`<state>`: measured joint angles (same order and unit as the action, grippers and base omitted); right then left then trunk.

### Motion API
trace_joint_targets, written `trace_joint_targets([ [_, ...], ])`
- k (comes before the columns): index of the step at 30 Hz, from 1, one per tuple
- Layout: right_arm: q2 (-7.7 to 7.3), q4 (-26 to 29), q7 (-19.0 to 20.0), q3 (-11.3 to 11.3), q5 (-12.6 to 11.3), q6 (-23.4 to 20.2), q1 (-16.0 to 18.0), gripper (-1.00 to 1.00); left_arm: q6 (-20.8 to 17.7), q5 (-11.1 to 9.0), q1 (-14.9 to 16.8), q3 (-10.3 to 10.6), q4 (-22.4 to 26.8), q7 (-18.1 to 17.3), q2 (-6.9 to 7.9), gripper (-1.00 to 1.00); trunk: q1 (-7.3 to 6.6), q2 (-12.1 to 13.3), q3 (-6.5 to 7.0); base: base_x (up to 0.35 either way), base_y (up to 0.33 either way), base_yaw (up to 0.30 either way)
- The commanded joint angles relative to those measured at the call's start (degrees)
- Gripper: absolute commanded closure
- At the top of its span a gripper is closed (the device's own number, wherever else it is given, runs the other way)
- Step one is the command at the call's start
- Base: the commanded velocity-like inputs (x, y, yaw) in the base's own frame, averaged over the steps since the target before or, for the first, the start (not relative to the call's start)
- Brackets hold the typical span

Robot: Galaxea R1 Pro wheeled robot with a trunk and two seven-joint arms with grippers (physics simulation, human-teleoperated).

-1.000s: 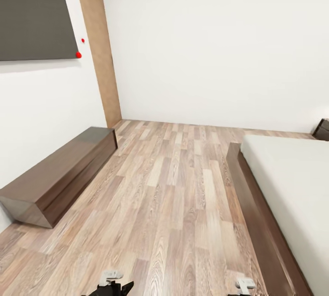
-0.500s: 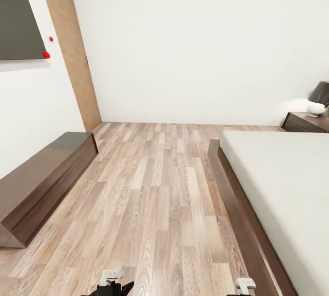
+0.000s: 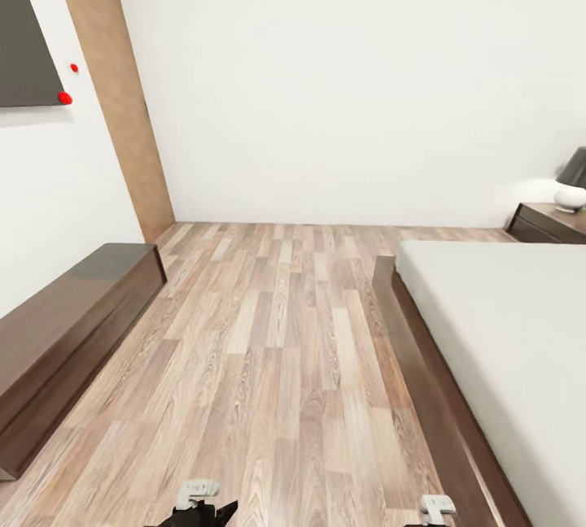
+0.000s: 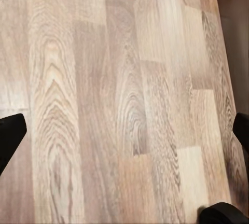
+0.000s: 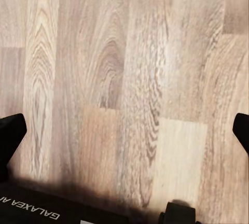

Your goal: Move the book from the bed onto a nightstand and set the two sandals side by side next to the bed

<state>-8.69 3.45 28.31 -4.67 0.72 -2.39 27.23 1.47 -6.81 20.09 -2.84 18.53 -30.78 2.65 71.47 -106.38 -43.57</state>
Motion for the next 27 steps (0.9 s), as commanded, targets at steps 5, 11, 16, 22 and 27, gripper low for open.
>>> trace_joint_targets([
  [5,-0.01,-0.02,0.25,-0.47,0.08,-0.25,0.02,-1.00,0.02,-0.19,0.04,-0.33,-0.07,-0.33,-0.01,-1.00,0.03,-0.02,-0.05,0.332,0.000,0.000],
  [11,-0.01,-0.02,0.25,-0.51,0.02,-0.25,0.02,-1.00,0.02,-0.24,0.04,-0.33,-0.07,-0.26,-0.04,-1.00,0.03,-0.02,-0.05,0.332,0.000,0.000],
  [16,-0.01,-0.02,0.25,-0.50,0.06,-0.25,0.02,-1.00,0.02,-0.24,0.04,-0.33,-0.11,-0.26,-0.06,-1.00,0.03,-0.02,-0.05,0.332,0.000,0.000],
  [22,-0.01,-0.02,0.25,-0.51,0.07,-0.25,0.02,-1.00,0.02,-0.23,0.04,-0.31,-0.75,-0.31,-0.08,-1.00,0.03,-0.02,-0.05,0.332,0.000,0.000],
  [27,-0.01,-0.02,0.21,-0.48,0.08,-0.25,0.01,-1.00,-0.01,-0.22,0.04,-0.28,-1.04,-0.32,-0.07,-1.00,0.03,-0.02,-0.05,0.332,0.000,0.000],
])
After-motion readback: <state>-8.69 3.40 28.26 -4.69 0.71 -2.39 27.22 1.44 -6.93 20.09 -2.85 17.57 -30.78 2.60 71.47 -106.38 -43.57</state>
